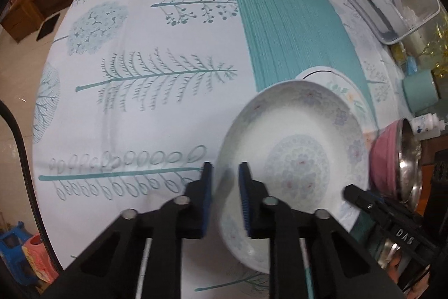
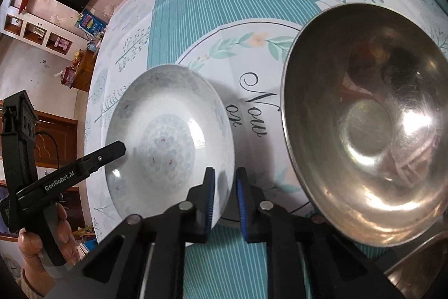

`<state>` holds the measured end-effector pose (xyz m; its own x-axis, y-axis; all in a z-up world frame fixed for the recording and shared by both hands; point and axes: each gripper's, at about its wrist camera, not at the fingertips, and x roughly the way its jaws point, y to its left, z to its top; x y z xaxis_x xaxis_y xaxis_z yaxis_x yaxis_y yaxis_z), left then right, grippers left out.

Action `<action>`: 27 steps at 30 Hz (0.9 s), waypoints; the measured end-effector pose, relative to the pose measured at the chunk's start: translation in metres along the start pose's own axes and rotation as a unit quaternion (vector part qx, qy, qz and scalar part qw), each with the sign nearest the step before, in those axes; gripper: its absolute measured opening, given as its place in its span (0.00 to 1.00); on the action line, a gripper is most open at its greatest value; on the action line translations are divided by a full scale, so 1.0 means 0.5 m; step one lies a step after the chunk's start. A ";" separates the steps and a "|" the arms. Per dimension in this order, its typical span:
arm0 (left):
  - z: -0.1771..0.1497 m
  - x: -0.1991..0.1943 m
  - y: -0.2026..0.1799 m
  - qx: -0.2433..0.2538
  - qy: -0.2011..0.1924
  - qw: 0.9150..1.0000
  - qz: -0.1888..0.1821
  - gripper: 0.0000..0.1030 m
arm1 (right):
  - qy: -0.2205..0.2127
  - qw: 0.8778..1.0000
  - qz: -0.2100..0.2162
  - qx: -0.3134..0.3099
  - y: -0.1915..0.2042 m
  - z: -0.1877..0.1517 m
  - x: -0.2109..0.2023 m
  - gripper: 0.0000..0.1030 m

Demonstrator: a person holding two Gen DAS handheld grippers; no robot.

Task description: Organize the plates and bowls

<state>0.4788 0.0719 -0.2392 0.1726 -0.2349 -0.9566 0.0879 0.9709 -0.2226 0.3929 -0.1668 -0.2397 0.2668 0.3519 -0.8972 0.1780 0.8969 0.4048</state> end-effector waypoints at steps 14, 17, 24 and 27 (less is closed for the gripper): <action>-0.056 -0.023 0.020 0.026 0.022 0.999 -0.028 0.06 | 0.021 1.000 0.007 -0.022 0.000 -0.021 -0.001 0.08; -0.092 -0.043 0.023 0.032 0.028 0.998 -0.038 0.07 | 0.031 0.999 0.011 -0.029 0.001 -0.041 -0.014 0.08; -0.190 -0.111 0.030 0.033 0.034 0.997 -0.066 0.07 | 0.039 0.998 0.018 -0.055 0.012 -0.102 -0.064 0.08; -0.237 -0.144 0.024 0.030 0.038 0.996 -0.072 0.07 | 0.043 0.997 0.015 -0.067 0.024 -0.137 -0.091 0.08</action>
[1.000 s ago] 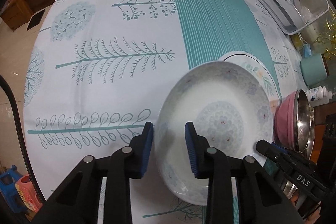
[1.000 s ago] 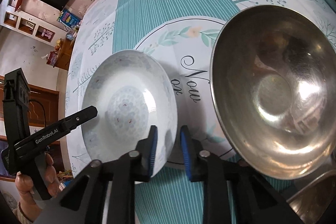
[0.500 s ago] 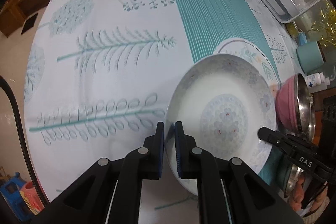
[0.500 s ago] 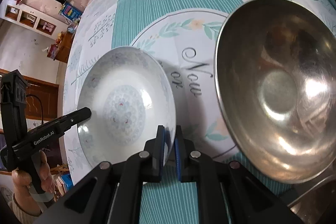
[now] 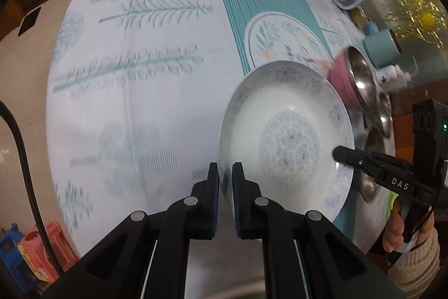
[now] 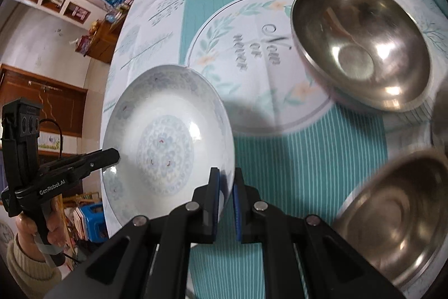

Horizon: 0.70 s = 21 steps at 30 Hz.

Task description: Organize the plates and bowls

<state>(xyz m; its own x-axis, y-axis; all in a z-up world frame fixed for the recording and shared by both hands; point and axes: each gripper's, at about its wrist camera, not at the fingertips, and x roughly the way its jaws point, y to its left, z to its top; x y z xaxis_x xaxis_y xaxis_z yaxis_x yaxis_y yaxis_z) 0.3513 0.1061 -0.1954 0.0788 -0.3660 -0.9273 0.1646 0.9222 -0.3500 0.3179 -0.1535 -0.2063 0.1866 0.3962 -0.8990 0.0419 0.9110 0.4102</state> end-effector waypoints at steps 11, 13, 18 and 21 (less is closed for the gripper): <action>-0.225 -0.142 -0.025 0.001 0.005 1.000 -0.005 0.07 | 0.007 0.999 0.007 -0.050 0.076 -0.169 -0.104 0.08; -0.270 -0.157 -0.026 -0.002 0.006 1.000 -0.001 0.07 | 0.009 0.998 0.007 -0.060 0.088 -0.201 -0.113 0.08; -0.382 -0.175 -0.011 -0.015 0.005 1.000 0.006 0.07 | 0.028 0.996 0.015 -0.080 0.108 -0.288 -0.116 0.09; -0.447 -0.171 0.006 -0.029 0.006 1.000 0.011 0.07 | 0.041 0.995 0.016 -0.095 0.117 -0.332 -0.100 0.09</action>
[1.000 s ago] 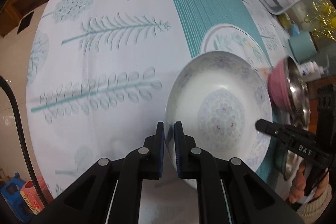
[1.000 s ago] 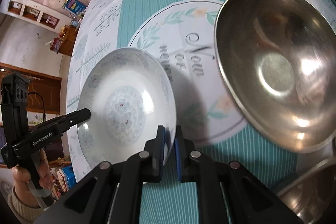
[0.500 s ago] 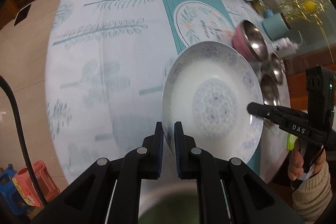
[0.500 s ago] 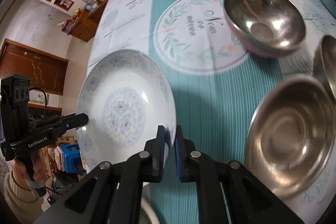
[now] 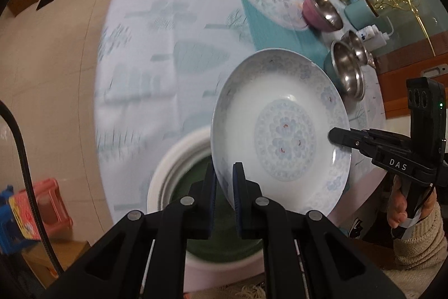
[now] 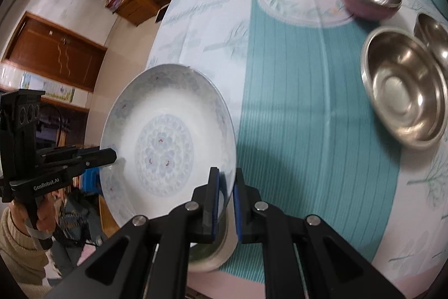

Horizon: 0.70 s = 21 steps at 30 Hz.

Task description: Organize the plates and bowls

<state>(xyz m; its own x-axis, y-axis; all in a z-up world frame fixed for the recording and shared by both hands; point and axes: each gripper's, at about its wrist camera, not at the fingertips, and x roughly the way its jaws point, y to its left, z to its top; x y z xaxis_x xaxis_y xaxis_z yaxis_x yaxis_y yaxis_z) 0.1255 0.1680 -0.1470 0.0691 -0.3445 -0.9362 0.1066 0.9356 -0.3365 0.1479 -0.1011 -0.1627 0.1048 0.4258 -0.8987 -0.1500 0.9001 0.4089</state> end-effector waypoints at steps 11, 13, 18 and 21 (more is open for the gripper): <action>-0.173 0.051 0.060 -0.043 0.007 0.999 0.025 0.07 | 0.052 0.998 -0.003 -0.043 0.050 -0.119 0.090 0.09; -0.195 0.060 0.070 -0.050 0.010 0.998 0.025 0.07 | 0.060 0.997 -0.004 -0.048 0.057 -0.138 0.103 0.09; -0.233 0.075 0.085 -0.053 0.013 0.998 0.032 0.07 | 0.068 0.995 -0.018 -0.067 0.074 -0.166 0.123 0.10; -0.238 0.086 0.091 -0.050 0.014 0.998 0.042 0.08 | 0.071 0.995 -0.024 -0.067 0.073 -0.170 0.134 0.11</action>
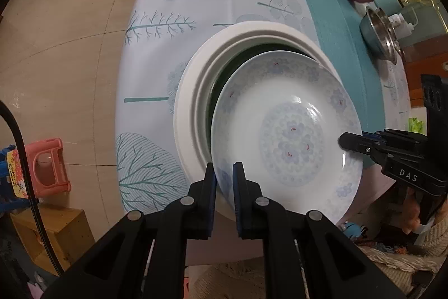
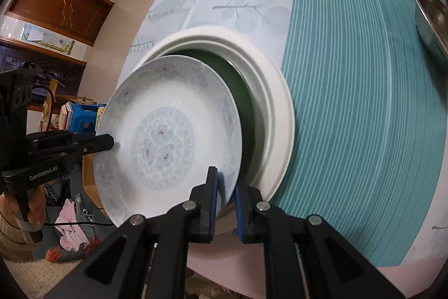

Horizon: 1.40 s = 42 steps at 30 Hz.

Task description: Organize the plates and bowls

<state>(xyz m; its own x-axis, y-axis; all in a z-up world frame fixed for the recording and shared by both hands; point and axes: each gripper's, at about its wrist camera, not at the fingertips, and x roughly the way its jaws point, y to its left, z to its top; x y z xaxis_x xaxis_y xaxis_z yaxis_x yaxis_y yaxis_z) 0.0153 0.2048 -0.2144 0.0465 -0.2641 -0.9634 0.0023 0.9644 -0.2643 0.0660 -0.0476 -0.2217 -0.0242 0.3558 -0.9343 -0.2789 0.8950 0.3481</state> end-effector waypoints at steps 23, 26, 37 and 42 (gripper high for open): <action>0.025 0.020 -0.028 0.011 -0.013 1.000 0.023 0.11 | -0.038 0.992 -0.114 -0.050 0.052 0.007 0.000 0.16; 0.030 0.007 -0.032 0.016 -0.021 0.999 0.023 0.15 | -0.044 0.988 -0.135 -0.068 0.067 0.002 -0.001 0.20; 0.033 -0.054 -0.058 0.037 -0.062 0.997 0.022 0.59 | -0.078 0.970 -0.185 -0.137 0.134 -0.027 -0.025 0.40; 0.011 -0.081 -0.088 0.054 -0.081 0.995 0.023 0.70 | -0.076 0.973 -0.176 -0.126 0.133 -0.040 -0.027 0.41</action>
<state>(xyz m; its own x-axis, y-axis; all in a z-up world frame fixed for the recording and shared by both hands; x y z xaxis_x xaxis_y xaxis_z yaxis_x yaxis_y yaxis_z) 0.0188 0.1734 -0.1636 0.2090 -0.2230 -0.9521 0.1029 0.9733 -0.2054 0.0286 0.0018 -0.1875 0.2522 0.0925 -0.9632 -0.4722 0.8806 -0.0391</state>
